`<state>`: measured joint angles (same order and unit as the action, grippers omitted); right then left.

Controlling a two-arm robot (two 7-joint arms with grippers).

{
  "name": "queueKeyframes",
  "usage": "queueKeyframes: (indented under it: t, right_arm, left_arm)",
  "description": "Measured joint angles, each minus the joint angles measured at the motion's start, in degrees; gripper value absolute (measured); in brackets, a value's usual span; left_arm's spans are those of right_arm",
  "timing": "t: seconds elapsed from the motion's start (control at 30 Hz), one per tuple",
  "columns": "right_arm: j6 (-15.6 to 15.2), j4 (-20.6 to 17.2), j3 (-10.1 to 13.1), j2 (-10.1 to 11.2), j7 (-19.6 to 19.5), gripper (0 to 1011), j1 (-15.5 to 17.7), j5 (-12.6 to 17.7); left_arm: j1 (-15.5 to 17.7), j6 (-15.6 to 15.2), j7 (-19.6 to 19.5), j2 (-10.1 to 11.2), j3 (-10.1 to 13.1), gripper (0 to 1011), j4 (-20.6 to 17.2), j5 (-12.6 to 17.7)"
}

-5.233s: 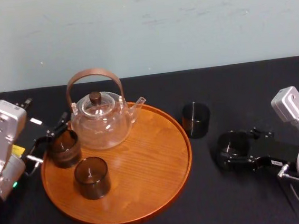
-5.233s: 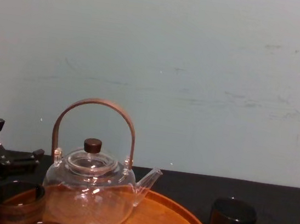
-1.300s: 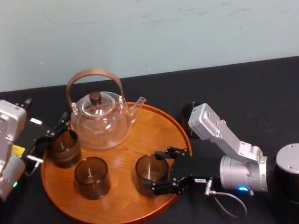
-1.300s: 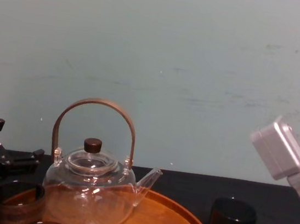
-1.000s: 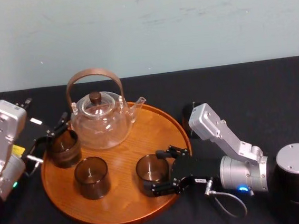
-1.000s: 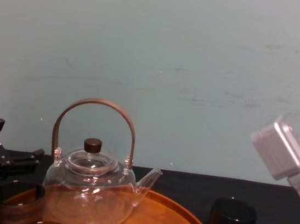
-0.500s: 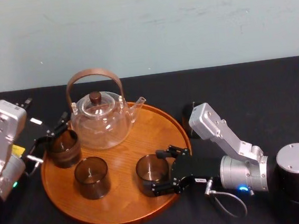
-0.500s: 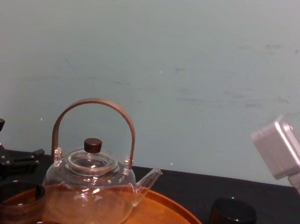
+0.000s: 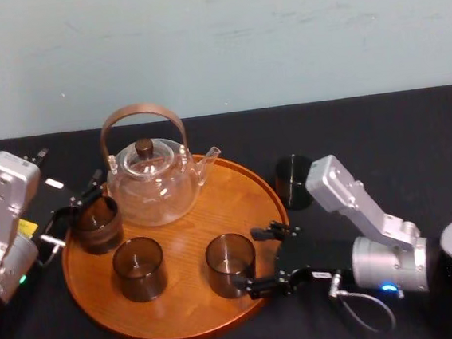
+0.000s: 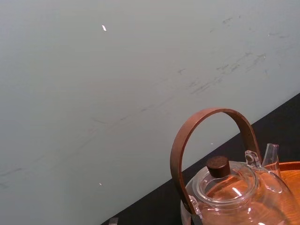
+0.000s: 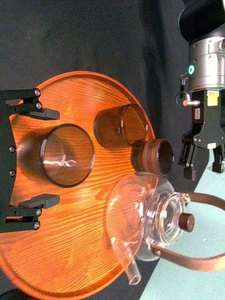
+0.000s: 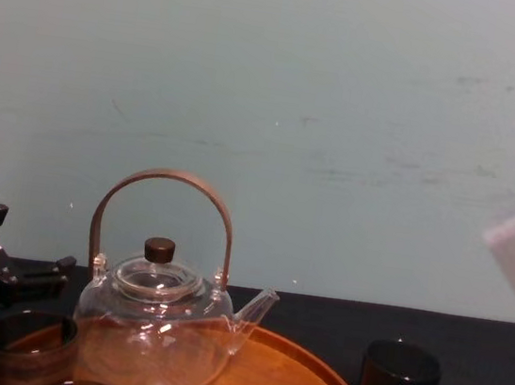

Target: Pick up the glass from the table and place it on the tray.

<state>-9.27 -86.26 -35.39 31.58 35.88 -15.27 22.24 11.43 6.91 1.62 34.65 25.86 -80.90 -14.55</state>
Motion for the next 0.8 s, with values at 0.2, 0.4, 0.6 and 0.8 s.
queueKeyframes:
  t: [0.2, 0.4, 0.6, 0.8]
  right_arm:
    - [-0.20, -2.58, 1.73, 3.00, -0.55, 1002, 2.38, 0.89]
    - [0.21, -5.31, 4.27, 6.70, -0.76, 1002, 5.16, 2.30]
    - [1.09, -7.43, 7.36, 10.10, -0.86, 1003, 7.97, 4.39]
    - [0.32, -7.53, 9.95, 11.01, -2.89, 1002, 9.35, 5.99]
  left_arm:
    - [0.00, 0.00, 0.00, 0.00, 0.00, 1001, 0.00, 0.00]
    - [0.00, 0.00, 0.00, 0.00, 0.00, 1001, 0.00, 0.00]
    - [0.00, 0.00, 0.00, 0.00, 0.00, 1001, 0.00, 0.00]
    - [0.00, 0.00, 0.00, 0.00, 0.00, 1002, 0.00, 0.00]
